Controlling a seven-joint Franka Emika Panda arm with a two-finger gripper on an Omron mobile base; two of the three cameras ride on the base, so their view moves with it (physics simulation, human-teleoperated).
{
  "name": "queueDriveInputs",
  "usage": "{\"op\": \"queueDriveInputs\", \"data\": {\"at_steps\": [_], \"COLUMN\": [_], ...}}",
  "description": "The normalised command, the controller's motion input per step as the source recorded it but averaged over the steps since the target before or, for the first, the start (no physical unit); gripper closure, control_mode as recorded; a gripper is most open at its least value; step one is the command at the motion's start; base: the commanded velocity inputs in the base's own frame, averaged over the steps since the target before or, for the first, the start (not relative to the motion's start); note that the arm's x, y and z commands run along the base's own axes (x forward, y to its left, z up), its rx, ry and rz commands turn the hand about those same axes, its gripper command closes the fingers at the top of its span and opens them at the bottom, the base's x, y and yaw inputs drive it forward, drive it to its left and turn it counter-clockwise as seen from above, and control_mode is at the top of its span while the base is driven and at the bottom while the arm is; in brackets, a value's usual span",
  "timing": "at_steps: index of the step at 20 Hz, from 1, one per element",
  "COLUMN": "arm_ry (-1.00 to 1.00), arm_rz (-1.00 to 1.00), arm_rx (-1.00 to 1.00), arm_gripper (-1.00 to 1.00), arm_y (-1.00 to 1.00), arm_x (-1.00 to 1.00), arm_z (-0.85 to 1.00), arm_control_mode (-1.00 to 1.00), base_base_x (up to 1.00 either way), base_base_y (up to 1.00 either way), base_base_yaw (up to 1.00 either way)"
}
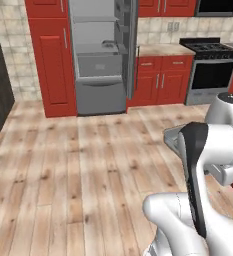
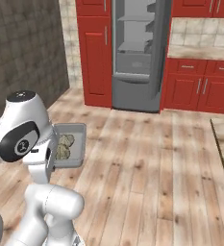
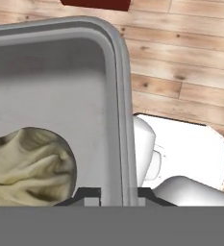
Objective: Place two dumplings into each of the tupperware containers and then place the containers in the fridge.
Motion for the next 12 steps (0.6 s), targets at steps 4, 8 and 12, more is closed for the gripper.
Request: {"op": "queueDriveInputs", "data": {"at_steps": [4,8,12], "arm_ry": [0.00,0.00,0.00], "arm_rz": [0.00,0.00,0.00], "arm_rx": [0.00,0.00,0.00], "arm_gripper": [1.00,1.00,1.00], "arm_y": [0.00,0.00,0.00], "arm_x": [0.00,0.00,0.00], "arm_z": [0.00,0.00,0.00], "arm_control_mode": [1.00,1.00,1.00], "base_base_x": [1.00,1.00,1.00], "base_base_y": [1.00,0.69,0.15], "base_base_yaw": [-0.17,-0.24,-0.19]}}
